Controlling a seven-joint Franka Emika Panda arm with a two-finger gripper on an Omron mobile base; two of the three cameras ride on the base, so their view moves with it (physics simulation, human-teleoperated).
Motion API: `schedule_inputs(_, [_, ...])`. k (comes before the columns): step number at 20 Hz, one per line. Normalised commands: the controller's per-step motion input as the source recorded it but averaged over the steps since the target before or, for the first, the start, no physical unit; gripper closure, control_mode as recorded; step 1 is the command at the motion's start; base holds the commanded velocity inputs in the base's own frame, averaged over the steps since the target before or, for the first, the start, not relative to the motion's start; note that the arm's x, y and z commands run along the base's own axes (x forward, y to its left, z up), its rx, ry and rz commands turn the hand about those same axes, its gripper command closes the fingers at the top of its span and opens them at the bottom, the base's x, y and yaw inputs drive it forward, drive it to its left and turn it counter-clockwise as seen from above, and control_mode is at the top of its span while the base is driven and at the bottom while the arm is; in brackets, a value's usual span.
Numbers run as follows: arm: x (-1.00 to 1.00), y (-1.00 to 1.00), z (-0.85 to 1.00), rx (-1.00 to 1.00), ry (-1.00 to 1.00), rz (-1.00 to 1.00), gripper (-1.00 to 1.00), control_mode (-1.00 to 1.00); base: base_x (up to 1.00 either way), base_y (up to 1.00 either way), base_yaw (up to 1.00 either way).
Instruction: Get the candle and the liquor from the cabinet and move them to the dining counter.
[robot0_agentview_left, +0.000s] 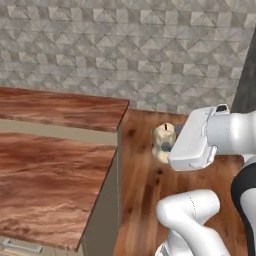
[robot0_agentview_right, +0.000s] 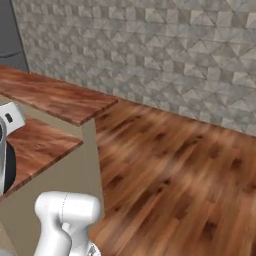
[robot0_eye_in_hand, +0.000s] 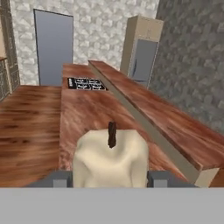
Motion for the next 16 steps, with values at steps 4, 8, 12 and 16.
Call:
schedule_inputs(4, [0.0, 0.0, 0.0, 0.0, 0.0, 0.0, 1.0, 1.0, 0.49, -0.58, 0.4])
schedule_inputs(8, [0.0, 0.0, 0.0, 0.0, 0.0, 0.0, 1.0, 1.0, 0.45, -0.61, 0.4])
schedule_inputs(12, [0.0, 0.0, 0.0, 0.0, 0.0, 0.0, 1.0, 1.0, 0.56, -0.56, 0.4])
schedule_inputs(16, [0.0, 0.0, 0.0, 0.0, 0.0, 0.0, 1.0, 1.0, 0.58, -0.55, 0.39])
